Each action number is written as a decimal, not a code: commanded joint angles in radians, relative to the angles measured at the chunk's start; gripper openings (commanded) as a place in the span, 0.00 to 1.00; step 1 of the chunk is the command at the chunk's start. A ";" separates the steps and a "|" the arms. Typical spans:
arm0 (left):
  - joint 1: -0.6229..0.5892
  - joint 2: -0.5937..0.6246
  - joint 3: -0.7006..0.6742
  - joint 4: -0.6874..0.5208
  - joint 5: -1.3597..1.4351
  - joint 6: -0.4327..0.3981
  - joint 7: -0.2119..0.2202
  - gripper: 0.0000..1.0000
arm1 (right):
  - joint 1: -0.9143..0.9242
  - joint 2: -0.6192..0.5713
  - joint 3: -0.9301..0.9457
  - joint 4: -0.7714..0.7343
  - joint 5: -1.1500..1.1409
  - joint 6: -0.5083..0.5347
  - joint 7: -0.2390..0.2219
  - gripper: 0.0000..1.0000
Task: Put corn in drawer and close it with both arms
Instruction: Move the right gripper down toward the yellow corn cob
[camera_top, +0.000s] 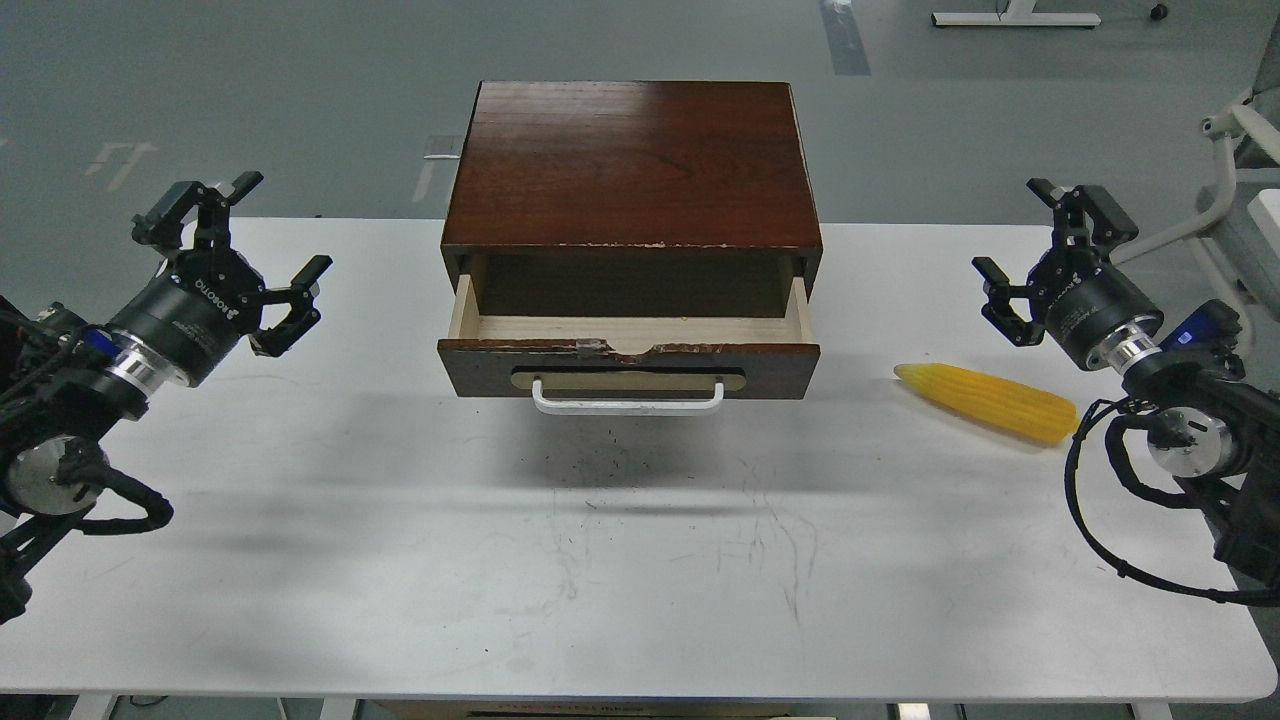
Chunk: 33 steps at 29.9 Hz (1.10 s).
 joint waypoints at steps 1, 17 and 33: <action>0.001 -0.001 -0.001 0.001 0.001 0.000 0.000 0.99 | 0.002 0.005 0.000 -0.003 0.000 0.000 0.000 1.00; -0.012 0.002 -0.007 0.006 0.007 0.000 -0.001 0.99 | 0.060 -0.010 -0.063 0.006 -0.032 0.000 0.000 1.00; -0.039 0.031 -0.010 0.001 0.013 0.000 -0.006 0.99 | 0.446 -0.242 -0.222 0.169 -0.770 0.000 0.000 1.00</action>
